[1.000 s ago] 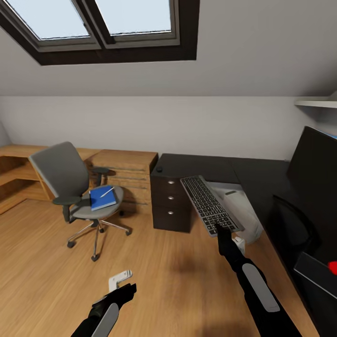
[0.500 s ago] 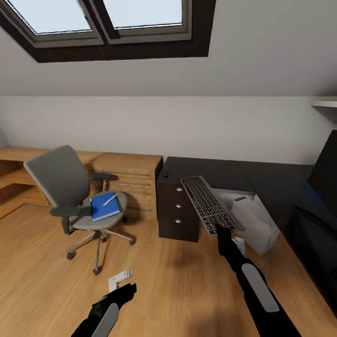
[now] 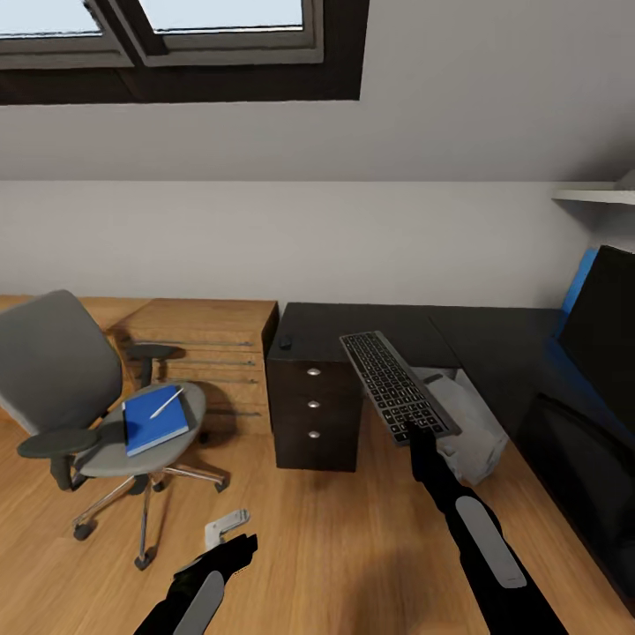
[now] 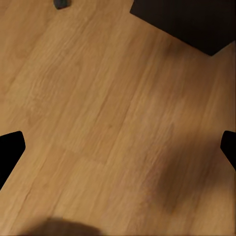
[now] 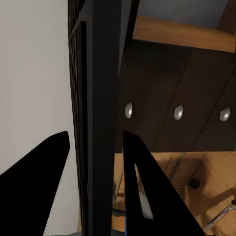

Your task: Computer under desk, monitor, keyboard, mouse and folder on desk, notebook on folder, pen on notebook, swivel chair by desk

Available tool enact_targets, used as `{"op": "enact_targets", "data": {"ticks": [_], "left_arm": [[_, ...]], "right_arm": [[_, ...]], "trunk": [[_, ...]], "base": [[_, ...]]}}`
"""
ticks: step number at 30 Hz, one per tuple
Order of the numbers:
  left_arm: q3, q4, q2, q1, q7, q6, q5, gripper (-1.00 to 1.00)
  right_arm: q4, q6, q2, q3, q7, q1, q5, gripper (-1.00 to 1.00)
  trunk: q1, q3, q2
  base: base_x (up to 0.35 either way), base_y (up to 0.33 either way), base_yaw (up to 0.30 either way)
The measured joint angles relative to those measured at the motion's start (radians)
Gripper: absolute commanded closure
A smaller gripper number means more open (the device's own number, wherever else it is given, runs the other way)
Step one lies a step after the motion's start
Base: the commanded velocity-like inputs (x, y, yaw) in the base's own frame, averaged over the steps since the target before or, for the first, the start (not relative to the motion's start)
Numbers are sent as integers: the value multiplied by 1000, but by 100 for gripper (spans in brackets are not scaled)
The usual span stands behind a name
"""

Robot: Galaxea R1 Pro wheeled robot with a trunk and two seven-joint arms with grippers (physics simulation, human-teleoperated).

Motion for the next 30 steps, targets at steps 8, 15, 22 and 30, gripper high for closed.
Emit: {"op": "enact_targets", "data": {"ticks": [8,15,22,30], "left_arm": [[0,0,1,0,0,0,-1,-100],[0,0,1,0,0,0,-2,-100],[0,0,0,0,0,-1,-3,-100],[0,0,0,0,0,-1,-4,-100]], "right_arm": [[2,8,-2,0,4,1,-3,100],[2,9,-3,-1,4,0,-4,100],[3,6,-2,-1,6,0,-4,100],[5,4,1,-1,6,0,-5,100]], "trunk": [[0,0,0],[0,-1,0],[0,-1,0],[0,-1,0]], "base": [[287,195,-198],[272,224,-20],[294,151,-1],[286,61,0]]}}
